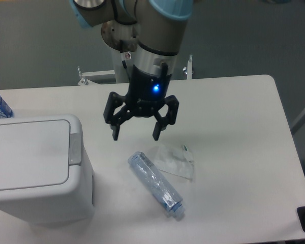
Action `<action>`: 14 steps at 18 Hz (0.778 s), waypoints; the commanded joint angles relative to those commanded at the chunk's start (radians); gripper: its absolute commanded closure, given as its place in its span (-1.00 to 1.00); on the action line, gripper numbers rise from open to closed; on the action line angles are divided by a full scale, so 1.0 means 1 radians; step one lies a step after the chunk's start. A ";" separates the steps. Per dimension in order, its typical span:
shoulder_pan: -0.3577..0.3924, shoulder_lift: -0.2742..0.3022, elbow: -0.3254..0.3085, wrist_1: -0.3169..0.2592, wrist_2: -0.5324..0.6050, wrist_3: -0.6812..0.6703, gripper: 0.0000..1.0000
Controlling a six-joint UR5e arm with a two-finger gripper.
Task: Open the trash can
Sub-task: 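Move the open gripper over to the lid edge of the white trash bin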
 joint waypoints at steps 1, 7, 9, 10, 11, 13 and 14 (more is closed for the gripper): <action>-0.008 -0.002 -0.002 0.000 0.000 -0.003 -1.00; -0.040 -0.018 -0.005 0.002 0.000 -0.003 -1.00; -0.042 -0.021 -0.005 0.002 0.000 -0.003 -1.00; -0.043 -0.025 -0.005 0.002 0.000 -0.003 -1.00; -0.046 -0.025 -0.005 0.002 0.000 -0.003 -1.00; -0.051 -0.026 -0.003 0.002 0.000 -0.003 -1.00; -0.052 -0.028 -0.005 0.011 0.000 -0.005 -1.00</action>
